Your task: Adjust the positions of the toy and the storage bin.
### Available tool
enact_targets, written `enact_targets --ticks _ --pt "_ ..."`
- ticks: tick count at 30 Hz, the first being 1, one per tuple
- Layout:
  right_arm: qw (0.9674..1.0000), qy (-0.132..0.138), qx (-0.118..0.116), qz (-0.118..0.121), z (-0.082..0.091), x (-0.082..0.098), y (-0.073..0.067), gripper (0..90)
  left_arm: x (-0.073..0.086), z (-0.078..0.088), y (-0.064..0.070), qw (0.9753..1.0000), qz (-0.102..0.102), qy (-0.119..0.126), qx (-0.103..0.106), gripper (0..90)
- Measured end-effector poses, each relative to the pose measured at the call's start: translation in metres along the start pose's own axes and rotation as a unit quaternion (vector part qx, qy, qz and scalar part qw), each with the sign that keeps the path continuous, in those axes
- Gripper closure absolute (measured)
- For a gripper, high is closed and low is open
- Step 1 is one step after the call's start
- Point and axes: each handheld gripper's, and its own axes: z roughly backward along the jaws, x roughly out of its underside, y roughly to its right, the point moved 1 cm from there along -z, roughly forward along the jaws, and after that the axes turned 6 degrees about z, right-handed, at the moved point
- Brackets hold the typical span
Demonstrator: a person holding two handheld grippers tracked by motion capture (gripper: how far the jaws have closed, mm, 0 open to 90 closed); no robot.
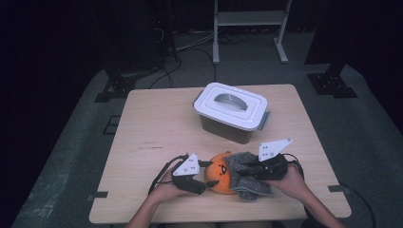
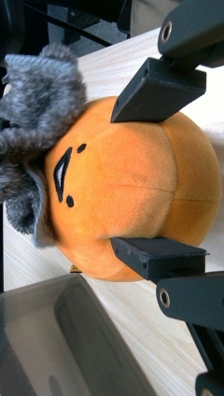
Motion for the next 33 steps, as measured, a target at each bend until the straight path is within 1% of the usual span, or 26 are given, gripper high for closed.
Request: enact_targets --ticks 1,2,3,5,7,10,11,12,13,14,15,16,18,19,21,22,23,24,25,26,27,28,29,30,32,33 --pt "1.0 0.004 0.0 -0.009 0.004 0.0 0.003 77.8 0.0 -0.001 0.0 1.0 -0.001 0.005 0.002 35.7" --pt "1.0 0.004 0.0 -0.009 0.004 0.0 0.003 77.8 0.0 -0.001 0.0 1.0 -0.001 0.005 0.002 35.8" --pt "0.9998 0.016 -0.004 -0.013 0.004 -0.003 0.006 77.9 0.0 -0.001 0.001 0.9999 -0.004 0.008 0.005 36.0" --pt "0.9997 0.02 -0.006 -0.012 0.003 -0.006 0.006 77.9 0.0 -0.002 0.001 0.9999 -0.007 0.008 0.006 36.2" --pt "0.9994 0.034 -0.01 -0.005 -0.003 -0.015 0.008 77.9 0.001 -0.001 0.002 0.9998 -0.016 0.009 0.009 36.9" --pt "0.9994 0.034 -0.012 -0.003 -0.006 -0.018 0.009 77.8 0.002 0.0 0.001 0.9998 -0.014 0.009 0.009 36.9" --pt "0.9993 0.034 -0.015 -0.01 -0.009 -0.016 0.012 77.8 0.003 0.0 -0.001 0.9999 -0.003 0.01 0.009 35.3" --pt "0.9993 0.034 -0.015 -0.01 -0.009 -0.016 0.012 77.8 0.003 0.0 -0.001 0.9999 -0.003 0.01 0.009 32.2" --pt "0.9993 0.027 -0.019 -0.017 -0.014 -0.012 0.012 77.8 0.001 0.0 -0.003 0.9998 0.017 0.008 0.007 26.9" --pt "0.9993 0.027 -0.019 -0.017 -0.014 -0.012 0.012 77.8 0.001 0.0 -0.003 0.9998 0.017 0.008 0.007 22.2" --pt "0.9991 0.029 -0.02 -0.023 -0.015 -0.008 0.01 77.8 -0.001 -0.001 -0.005 0.999 0.042 0.008 0.006 17.3" --pt "0.9991 0.029 -0.02 -0.023 -0.015 -0.008 0.01 77.8 -0.001 -0.001 -0.005 0.999 0.042 0.008 0.006 12.9" --pt "0.9988 0.034 -0.023 -0.026 -0.015 -0.005 0.007 77.9 -0.001 -0.003 -0.007 0.9977 0.066 0.004 0.013 10.2" --pt "0.9989 0.036 -0.023 -0.021 -0.016 -0.004 0.003 77.8 0.0 -0.005 -0.007 0.9976 0.067 0.0 0.018 12.2" --pt "0.999 0.033 -0.025 -0.016 -0.016 -0.004 -0.002 77.8 0.0 -0.005 -0.004 0.999 0.044 -0.005 0.011 21.8" --pt "0.999 0.033 -0.025 -0.016 -0.016 -0.004 -0.002 77.8 0.0 -0.005 -0.004 0.999 0.044 -0.005 0.011 25.0" --pt "0.9989 0.036 -0.026 -0.016 -0.012 -0.007 -0.004 77.9 -0.002 -0.004 -0.002 0.9994 0.033 -0.005 0.009 28.3" --pt "0.9989 0.036 -0.026 -0.016 -0.012 -0.007 -0.004 77.9 -0.002 -0.004 -0.002 0.9994 0.033 -0.005 0.009 30.6" --pt "0.9986 0.045 -0.025 -0.01 -0.009 -0.014 -0.005 78.0 -0.003 -0.004 0.001 0.9998 0.016 -0.003 0.008 32.5" --pt "0.9986 0.045 -0.025 -0.01 -0.009 -0.014 -0.005 78.0 -0.003 -0.004 0.001 0.9998 0.016 -0.003 0.008 33.9" --pt "0.9984 0.05 -0.027 0.002 -0.01 -0.025 -0.005 78.0 -0.004 -0.005 0.004 0.9999 0.0 -0.004 0.01 34.6" --pt "0.9984 0.05 -0.027 0.002 -0.01 -0.025 -0.005 78.0 -0.004 -0.005 0.004 0.9999 0.0 -0.004 0.01 34.9" --pt "0.9986 0.043 -0.028 0.014 -0.016 -0.035 -0.005 77.9 -0.004 -0.005 0.007 0.9997 -0.02 -0.009 0.01 35.2" --pt "0.9986 0.043 -0.028 0.014 -0.016 -0.035 -0.005 77.9 -0.004 -0.005 0.007 0.9997 -0.02 -0.009 0.01 35.5" --pt "0.9988 0.033 -0.034 0.017 -0.023 -0.038 -0.003 77.9 -0.003 -0.004 0.009 0.9994 -0.031 -0.01 0.008 35.9" --pt "0.9987 0.029 -0.039 0.012 -0.026 -0.037 0.001 77.9 -0.002 -0.002 0.007 0.9994 -0.032 -0.009 0.008 37.0"
